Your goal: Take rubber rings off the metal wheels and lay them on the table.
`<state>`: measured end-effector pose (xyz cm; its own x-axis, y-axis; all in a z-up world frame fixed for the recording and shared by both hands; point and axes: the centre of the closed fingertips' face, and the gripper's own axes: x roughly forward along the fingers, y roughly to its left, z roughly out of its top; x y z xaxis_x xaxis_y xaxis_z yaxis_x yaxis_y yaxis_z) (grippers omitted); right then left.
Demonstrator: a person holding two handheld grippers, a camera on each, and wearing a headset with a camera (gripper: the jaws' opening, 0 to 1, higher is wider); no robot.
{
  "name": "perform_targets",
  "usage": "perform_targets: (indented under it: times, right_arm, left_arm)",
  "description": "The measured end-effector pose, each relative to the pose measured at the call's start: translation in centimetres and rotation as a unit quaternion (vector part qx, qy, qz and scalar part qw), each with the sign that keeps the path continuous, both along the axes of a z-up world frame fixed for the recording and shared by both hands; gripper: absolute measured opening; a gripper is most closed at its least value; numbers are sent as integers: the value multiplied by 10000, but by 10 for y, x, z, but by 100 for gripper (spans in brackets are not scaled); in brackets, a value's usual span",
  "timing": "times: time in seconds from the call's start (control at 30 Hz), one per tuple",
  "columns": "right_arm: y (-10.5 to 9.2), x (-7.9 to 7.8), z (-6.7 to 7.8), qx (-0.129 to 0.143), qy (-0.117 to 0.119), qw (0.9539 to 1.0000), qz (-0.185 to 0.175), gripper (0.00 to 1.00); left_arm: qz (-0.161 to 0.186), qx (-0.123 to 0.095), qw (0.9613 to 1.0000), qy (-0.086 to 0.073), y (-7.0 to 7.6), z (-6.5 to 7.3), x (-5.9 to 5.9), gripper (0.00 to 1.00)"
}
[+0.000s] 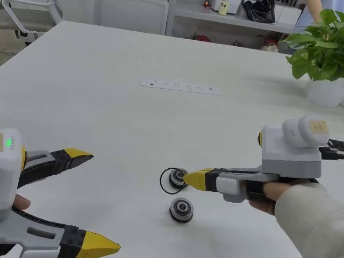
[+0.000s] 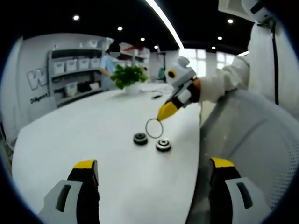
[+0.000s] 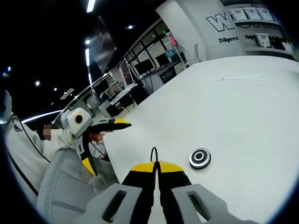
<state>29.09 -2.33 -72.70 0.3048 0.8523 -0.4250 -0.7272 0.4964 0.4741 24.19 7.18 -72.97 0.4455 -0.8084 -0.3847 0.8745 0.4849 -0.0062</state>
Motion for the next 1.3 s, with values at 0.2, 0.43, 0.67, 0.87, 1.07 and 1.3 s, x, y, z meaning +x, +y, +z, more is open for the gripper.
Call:
perform_targets:
  times: [0.2, 0.43, 0.67, 0.87, 1.07, 1.3]
  right_arm:
    - [9, -6, -6, -106, 32, 9999, 113, 0]
    - [22, -13, -13, -191, 66, 9993, 309, 0]
    - [30, -17, -22, -320, 109, 9983, 473, 0]
    - [33, -20, -32, -443, 217, 9974, 525, 0]
    - [38, -26, -44, -647, 260, 9953, 673, 0]
    - [40, -30, -54, -794, 307, 9933, 780, 0]
  left_arm:
    - [9, -12, 10000, 18, 0, -1, 0, 100]
    - [-77, 42, 9999, 68, -3, -5, -3, 100]
    - [-190, 43, 9997, 150, -7, -8, -7, 100]
    - [-232, 35, 9996, 172, -8, -8, -8, 100]
    - [-304, -23, 9992, 244, -10, -9, -11, 100]
    - [-306, -67, 9991, 273, -11, -9, -12, 100]
